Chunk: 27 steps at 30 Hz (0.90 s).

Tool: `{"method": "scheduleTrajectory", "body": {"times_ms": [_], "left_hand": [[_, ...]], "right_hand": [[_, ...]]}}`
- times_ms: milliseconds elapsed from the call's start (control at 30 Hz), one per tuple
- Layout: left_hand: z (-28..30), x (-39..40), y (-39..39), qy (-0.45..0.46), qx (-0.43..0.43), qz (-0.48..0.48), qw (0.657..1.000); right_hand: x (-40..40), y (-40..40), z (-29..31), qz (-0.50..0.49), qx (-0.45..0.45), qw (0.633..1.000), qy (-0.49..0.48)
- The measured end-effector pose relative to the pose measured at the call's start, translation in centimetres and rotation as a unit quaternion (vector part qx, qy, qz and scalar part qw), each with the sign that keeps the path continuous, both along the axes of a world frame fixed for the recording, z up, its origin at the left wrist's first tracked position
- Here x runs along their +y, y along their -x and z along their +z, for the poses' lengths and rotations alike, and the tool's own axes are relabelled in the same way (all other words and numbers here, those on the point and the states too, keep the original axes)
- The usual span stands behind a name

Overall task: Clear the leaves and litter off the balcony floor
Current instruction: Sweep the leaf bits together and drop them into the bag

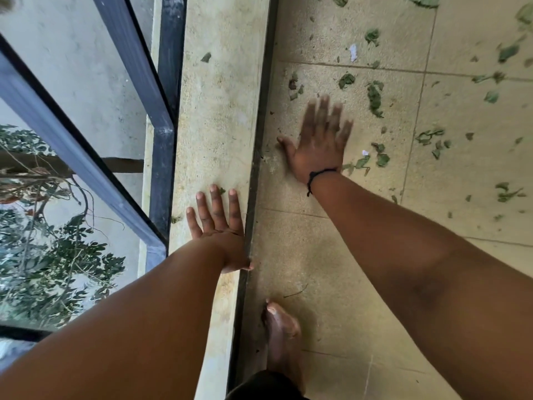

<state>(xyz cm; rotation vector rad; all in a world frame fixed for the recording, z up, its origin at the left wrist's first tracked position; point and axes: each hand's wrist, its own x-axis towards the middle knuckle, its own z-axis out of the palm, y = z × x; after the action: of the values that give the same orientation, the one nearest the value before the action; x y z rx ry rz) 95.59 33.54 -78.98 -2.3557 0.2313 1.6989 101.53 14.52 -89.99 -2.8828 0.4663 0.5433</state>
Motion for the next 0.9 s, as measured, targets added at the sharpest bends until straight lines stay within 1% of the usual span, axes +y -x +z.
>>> {"method": "scheduleTrajectory", "body": {"times_ms": [67, 100, 167, 233, 267, 333, 400, 467, 533, 600, 767, 800, 833, 867, 900], "left_hand": [[-0.2, 0.0, 0.0, 0.0, -0.005, 0.0, 1.0], [-0.2, 0.1, 0.0, -0.004, -0.005, 0.001, 1.0], [-0.3, 0.2, 0.0, -0.006, -0.004, 0.0, 1.0], [-0.2, 0.2, -0.1, -0.008, -0.002, 0.001, 1.0], [-0.2, 0.3, -0.1, -0.009, 0.0, 0.002, 1.0], [-0.1, 0.3, -0.1, -0.013, 0.001, 0.004, 1.0], [0.0, 0.3, -0.2, -0.016, 0.001, 0.006, 1.0], [0.1, 0.3, -0.2, -0.015, 0.002, 0.009, 1.0], [0.1, 0.3, -0.2, -0.013, 0.001, 0.01, 1.0], [0.1, 0.3, -0.2, -0.012, 0.002, 0.013, 1.0], [0.4, -0.1, -0.2, -0.018, 0.001, 0.017, 1.0], [0.5, -0.2, -0.2, -0.018, 0.002, 0.016, 1.0], [0.5, -0.2, -0.3, -0.017, 0.002, 0.016, 1.0], [0.6, -0.3, -0.3, -0.016, 0.004, 0.016, 1.0], [0.6, -0.3, -0.4, -0.015, 0.004, 0.017, 1.0]], "right_hand": [[-0.2, -2.4, -0.6, 0.099, 0.005, 0.995, 0.018], [-0.2, -3.4, -0.8, 0.122, 0.017, 0.992, 0.022], [-0.7, -4.4, -1.1, 0.137, 0.04, 0.99, 0.022], [-1.7, -4.2, -1.5, 0.121, 0.047, 0.991, 0.024], [-2.3, -3.6, -1.5, 0.09, 0.049, 0.995, 0.019], [-3.5, -1.5, -1.7, -0.008, 0.054, 0.998, 0.009], [-4.5, 1.5, -1.8, -0.109, 0.055, 0.992, 0.005], [-5.1, 5.0, -1.9, -0.19, 0.046, 0.981, 0.003], [-5.5, 8.3, -2.0, -0.241, 0.033, 0.97, 0.009], [-5.9, 10.9, -2.3, -0.27, 0.029, 0.962, 0.016], [-6.6, 14.0, -2.0, -0.362, 0.025, 0.931, 0.042], [-6.2, 14.3, -1.7, -0.349, 0.022, 0.936, 0.041], [-5.6, 14.7, -1.5, -0.309, 0.019, 0.95, 0.033], [-4.7, 15.1, -1.2, -0.243, 0.018, 0.97, 0.021], [-3.7, 15.4, -1.2, -0.157, 0.018, 0.987, 0.01]]}}
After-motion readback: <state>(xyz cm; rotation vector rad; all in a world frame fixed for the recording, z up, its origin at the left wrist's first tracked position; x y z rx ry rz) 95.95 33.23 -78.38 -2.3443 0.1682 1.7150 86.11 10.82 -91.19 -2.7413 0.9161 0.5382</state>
